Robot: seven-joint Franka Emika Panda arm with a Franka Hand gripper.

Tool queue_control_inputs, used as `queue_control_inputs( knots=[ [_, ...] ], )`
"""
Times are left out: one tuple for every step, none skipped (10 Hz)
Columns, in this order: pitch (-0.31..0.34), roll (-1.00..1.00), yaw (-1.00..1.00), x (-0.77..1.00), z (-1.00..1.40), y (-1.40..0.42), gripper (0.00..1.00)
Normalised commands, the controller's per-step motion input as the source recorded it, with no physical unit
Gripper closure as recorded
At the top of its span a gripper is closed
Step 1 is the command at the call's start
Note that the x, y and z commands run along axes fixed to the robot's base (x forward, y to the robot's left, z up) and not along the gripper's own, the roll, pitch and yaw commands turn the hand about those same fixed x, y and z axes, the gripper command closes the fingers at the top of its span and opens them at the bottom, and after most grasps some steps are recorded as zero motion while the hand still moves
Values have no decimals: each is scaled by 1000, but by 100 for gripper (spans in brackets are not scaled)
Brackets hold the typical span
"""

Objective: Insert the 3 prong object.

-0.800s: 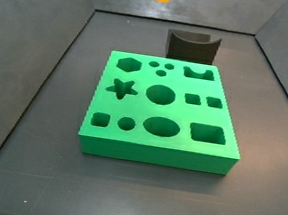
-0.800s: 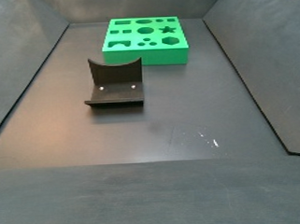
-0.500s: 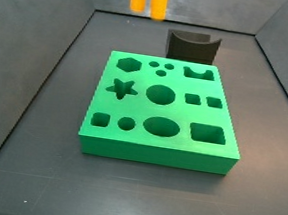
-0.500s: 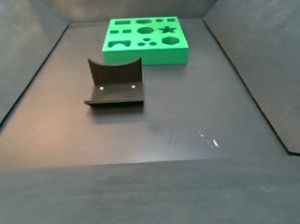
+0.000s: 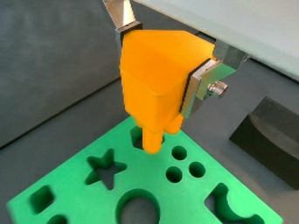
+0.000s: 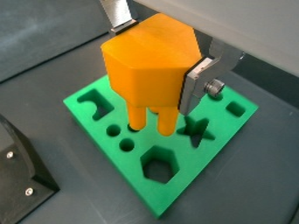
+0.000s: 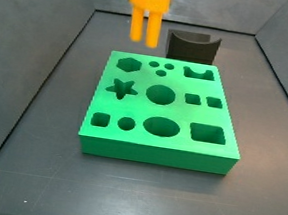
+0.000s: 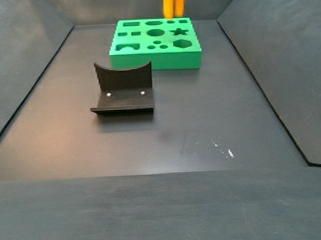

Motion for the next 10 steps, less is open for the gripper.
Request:
queue_control_inputs(
  knots=[
    [-11, 0, -160, 0, -671, 200, 100],
    [6, 4, -231, 117, -483, 100, 100],
    [103, 57, -326, 271, -337, 31, 100],
    [127, 37, -326, 337, -294, 29, 100],
    [123, 11, -309, 329, -249, 46, 100],
    [123, 0, -297, 343, -220, 54, 100],
    [124, 3, -274, 360, -251, 46, 100],
    [120, 0, -271, 337, -243, 46, 100],
    [120, 0, -274, 343, -229, 51, 100],
    [113, 0, -286, 314, -214, 54, 100]
  ],
)
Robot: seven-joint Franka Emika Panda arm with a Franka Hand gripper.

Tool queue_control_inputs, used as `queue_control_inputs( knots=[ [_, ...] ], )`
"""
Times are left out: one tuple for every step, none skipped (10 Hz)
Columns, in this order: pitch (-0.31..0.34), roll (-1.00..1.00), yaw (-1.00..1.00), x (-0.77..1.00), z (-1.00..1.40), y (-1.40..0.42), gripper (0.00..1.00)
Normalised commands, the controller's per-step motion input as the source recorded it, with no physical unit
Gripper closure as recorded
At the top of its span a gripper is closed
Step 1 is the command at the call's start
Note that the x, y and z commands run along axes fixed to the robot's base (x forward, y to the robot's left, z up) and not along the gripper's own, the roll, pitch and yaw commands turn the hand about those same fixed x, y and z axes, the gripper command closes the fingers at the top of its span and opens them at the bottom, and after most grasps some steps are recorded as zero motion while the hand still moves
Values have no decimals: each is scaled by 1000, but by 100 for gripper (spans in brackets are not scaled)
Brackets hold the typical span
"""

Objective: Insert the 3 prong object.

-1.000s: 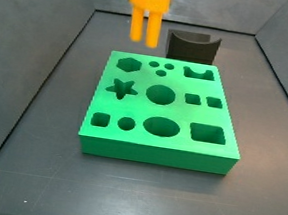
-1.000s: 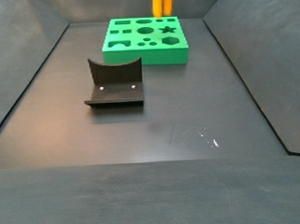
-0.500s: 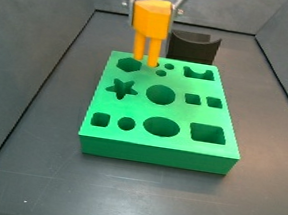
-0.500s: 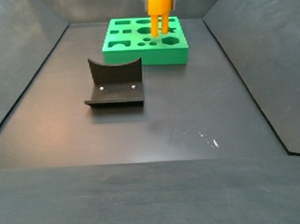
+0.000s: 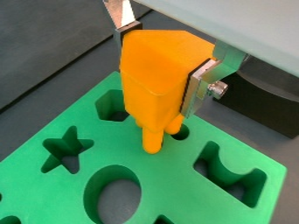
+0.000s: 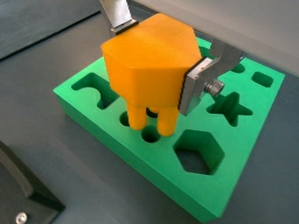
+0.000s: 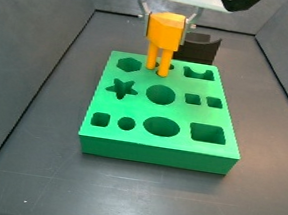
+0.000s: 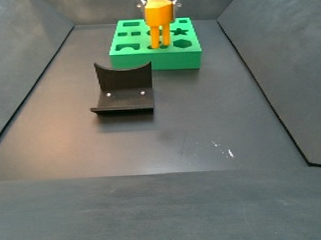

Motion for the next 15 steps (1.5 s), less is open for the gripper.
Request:
queue_control_inputs(
  knots=[
    [120, 0, -317, 289, -234, 66, 100],
    [154, 24, -557, 229, -223, 46, 100],
    [134, 7, -769, 94, -189, 43, 100],
    [137, 0, -800, 49, -177, 51, 100],
    [139, 0, -791, 40, -149, 49, 100],
    [127, 0, -757, 54, -126, 26, 100],
    [131, 7, -700, 69, -123, 0, 100],
    [131, 21, -623, 89, -117, 0, 100],
    [100, 96, -266, 0, -83, 3, 100],
    [27, 197, 40, -23, -129, 11, 100],
    [0, 214, 14, -40, -97, 0, 100],
    [0, 133, -83, 0, -63, -9, 100],
    [-10, 140, -83, 0, -49, -46, 100],
    [-116, 81, -91, -11, -220, -3, 100],
    [-226, 43, -86, -71, -317, -3, 100]
  ],
)
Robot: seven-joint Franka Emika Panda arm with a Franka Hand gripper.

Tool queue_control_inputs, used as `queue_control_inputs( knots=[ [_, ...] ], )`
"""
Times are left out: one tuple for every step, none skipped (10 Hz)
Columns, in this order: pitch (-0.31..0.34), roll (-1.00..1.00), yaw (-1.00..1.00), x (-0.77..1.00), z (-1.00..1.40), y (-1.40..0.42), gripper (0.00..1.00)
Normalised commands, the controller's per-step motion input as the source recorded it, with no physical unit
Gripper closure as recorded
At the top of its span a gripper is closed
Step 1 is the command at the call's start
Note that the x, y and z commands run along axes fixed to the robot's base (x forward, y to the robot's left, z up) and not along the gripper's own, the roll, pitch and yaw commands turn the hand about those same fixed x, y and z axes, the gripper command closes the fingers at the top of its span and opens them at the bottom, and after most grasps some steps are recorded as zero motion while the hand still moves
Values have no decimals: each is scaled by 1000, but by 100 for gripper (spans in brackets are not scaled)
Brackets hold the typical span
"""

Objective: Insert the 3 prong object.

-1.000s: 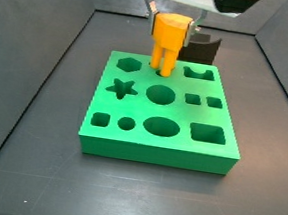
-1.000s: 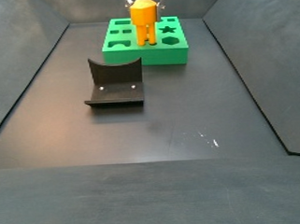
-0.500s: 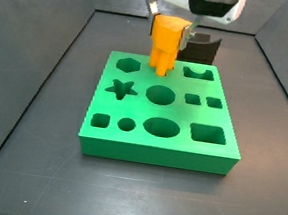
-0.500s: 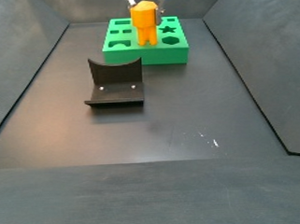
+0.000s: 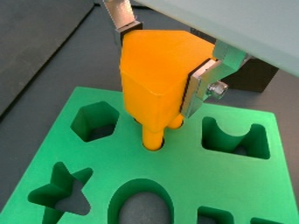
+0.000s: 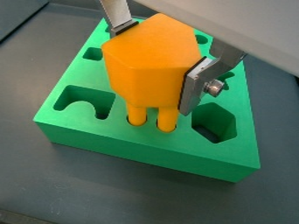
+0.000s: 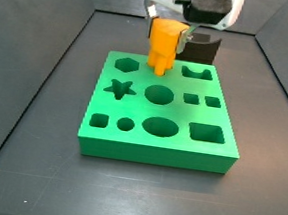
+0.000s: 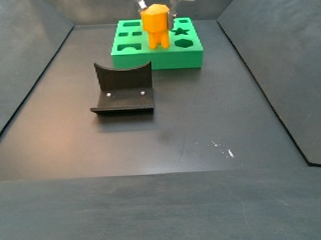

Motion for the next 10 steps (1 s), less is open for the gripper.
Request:
queue_control_inputs(
  knots=[
    [-244, 87, 0, -49, -317, 0, 100],
    [-107, 169, 0, 0, -246, -49, 100],
    [-31, 161, 0, 0, -289, -23, 100],
    [-41, 213, 0, 0, -349, -43, 100],
    [0, 306, 0, 0, -334, -69, 100],
    [34, 410, 0, 0, -220, -111, 100],
    [0, 361, 0, 0, -280, -103, 100],
    [-76, 33, 0, -17, -80, 0, 100],
    [-7, 0, 0, 0, 0, 0, 100],
    [0, 0, 0, 0, 0, 0, 100]
  ],
)
